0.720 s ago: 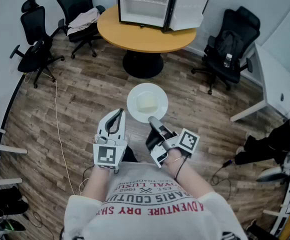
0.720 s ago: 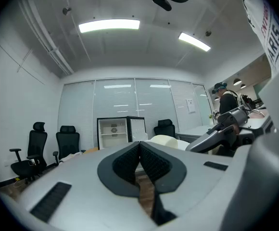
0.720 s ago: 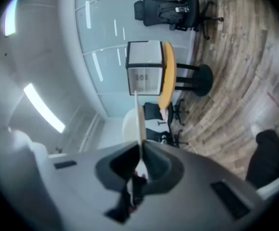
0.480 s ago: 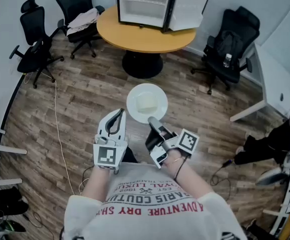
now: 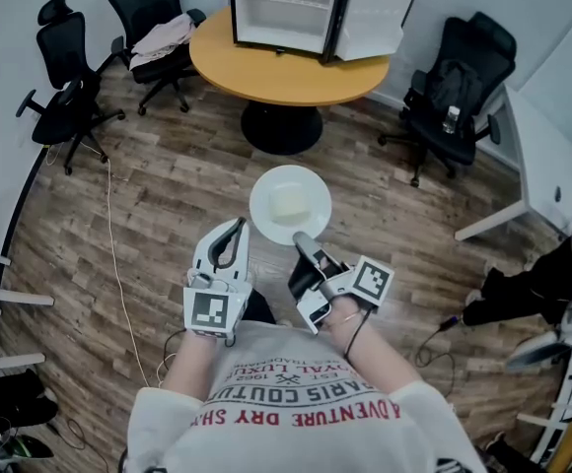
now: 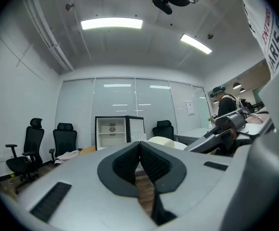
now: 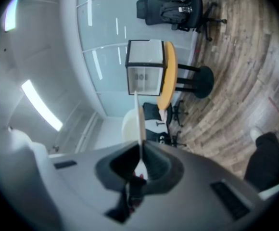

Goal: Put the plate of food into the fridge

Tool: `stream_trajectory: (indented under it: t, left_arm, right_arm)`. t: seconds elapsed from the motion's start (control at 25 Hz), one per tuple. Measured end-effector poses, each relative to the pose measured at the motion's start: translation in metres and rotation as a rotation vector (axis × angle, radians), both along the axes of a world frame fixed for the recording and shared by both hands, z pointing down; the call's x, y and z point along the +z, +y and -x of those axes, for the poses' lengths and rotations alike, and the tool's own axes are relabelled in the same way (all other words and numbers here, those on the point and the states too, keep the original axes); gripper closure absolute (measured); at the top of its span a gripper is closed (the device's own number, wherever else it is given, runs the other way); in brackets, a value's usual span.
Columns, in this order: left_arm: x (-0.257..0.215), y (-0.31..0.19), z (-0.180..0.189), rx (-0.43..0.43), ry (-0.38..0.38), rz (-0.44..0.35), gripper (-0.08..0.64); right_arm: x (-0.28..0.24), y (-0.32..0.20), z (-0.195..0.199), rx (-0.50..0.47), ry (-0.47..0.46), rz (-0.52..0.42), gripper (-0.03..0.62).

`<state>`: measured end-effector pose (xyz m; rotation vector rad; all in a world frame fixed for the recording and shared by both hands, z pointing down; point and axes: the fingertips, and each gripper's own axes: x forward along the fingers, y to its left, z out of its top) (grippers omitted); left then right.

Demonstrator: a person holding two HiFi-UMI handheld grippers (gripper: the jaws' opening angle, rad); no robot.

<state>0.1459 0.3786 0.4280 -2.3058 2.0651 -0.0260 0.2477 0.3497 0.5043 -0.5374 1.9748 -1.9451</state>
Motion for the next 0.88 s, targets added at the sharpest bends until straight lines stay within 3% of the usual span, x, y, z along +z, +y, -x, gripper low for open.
stream_trajectory:
  t: [0.4,0.88]
  left_arm:
    - [-0.005,-0.082,0.070,0.002,0.007,0.000,0.528]
    - [-0.036,-0.199,0.173,0.075,-0.020,-0.034,0.528]
  right_arm:
    - [-0.005,-0.082,0.064,0.014,0.006,0.011,0.554]
    - [-0.028,-0.193,0.170,0.077,-0.015,0.004,0.554]
